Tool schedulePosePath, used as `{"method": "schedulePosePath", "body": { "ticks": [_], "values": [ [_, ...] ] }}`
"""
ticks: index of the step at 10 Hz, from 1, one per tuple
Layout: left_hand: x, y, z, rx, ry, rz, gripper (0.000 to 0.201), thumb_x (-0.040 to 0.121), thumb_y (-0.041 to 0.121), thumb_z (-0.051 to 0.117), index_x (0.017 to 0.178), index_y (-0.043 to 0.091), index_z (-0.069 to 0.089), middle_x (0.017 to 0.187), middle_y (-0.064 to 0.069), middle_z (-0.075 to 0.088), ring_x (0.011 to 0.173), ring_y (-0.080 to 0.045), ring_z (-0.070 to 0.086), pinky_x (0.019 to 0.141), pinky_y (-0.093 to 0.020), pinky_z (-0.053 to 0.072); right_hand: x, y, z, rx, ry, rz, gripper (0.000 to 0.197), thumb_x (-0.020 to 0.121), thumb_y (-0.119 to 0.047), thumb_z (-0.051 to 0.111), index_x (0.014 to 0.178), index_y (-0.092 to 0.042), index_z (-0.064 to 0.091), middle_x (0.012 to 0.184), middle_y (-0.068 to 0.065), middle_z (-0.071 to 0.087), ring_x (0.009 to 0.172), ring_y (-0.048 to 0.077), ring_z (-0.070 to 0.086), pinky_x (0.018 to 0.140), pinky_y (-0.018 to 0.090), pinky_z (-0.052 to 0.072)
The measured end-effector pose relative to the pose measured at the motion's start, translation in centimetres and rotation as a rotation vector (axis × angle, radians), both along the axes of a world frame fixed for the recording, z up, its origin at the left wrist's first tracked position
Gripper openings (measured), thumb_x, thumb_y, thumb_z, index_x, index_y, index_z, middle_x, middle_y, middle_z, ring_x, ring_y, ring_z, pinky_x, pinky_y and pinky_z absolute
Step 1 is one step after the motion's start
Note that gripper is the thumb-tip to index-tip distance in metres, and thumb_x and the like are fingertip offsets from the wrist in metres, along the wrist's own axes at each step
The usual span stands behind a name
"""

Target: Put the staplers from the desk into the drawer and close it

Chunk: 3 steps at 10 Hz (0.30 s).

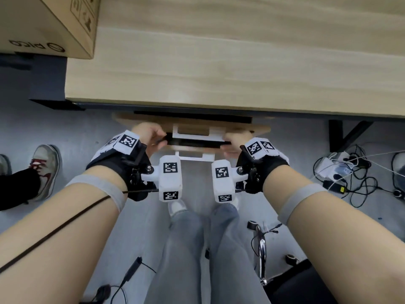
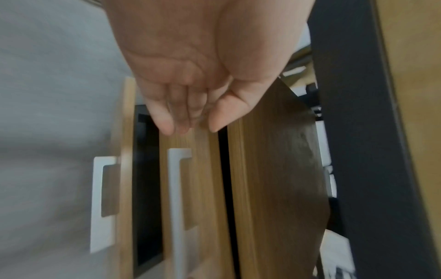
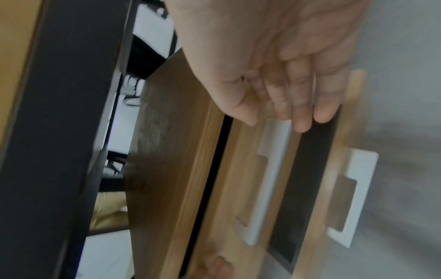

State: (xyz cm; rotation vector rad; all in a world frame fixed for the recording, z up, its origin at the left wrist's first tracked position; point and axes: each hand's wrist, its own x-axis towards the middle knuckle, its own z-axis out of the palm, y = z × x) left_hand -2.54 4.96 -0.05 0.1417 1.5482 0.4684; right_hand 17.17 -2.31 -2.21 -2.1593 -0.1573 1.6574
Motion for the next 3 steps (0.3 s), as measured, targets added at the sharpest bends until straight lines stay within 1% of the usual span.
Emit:
{"method": "schedulePosePath", "body": {
  "ticks": [1, 2, 3],
  "values": [
    [-0.2, 1.0, 0.1, 0.097, -0.003, -0.305, 0.021, 0.086, -0.007, 0.048, 0.094, 0.000, 0.067, 0.085, -0.022, 0.075, 0.089, -0.019, 0.073, 0.092, -0.027, 0.042, 0.8, 1.6, -0.5, 0.054, -0.028, 0.032, 0.053, 0.088, -0.007, 0.053, 0.138, -0.004, 0.036, 0.137, 0.020, 0.049, 0.118, 0.033, 0.056, 0.079, 0.032, 0.048],
    [0.3, 1.5, -0.3, 0.276, 0.243, -0.699, 0.032, 0.087, -0.006, 0.049, 0.117, -0.010, 0.059, 0.126, -0.027, 0.059, 0.121, -0.036, 0.054, 0.081, -0.023, 0.039, 1.2, 2.0, -1.2, 0.076, -0.072, 0.109, 0.062, 0.084, -0.009, 0.058, 0.141, -0.011, 0.033, 0.140, 0.018, 0.047, 0.122, 0.033, 0.053, 0.089, 0.037, 0.050],
    [1.6, 1.5, 0.4, 0.127, 0.177, -0.347, 0.048, 0.086, -0.006, 0.047, 0.133, -0.007, 0.044, 0.140, -0.024, 0.048, 0.084, -0.027, 0.059, 0.068, -0.024, 0.042, 1.4, 2.0, -1.7, 0.070, -0.070, 0.160, 0.069, 0.080, -0.015, 0.062, 0.142, -0.017, 0.033, 0.141, 0.015, 0.047, 0.123, 0.033, 0.052, 0.100, 0.046, 0.047]
  ]
}}
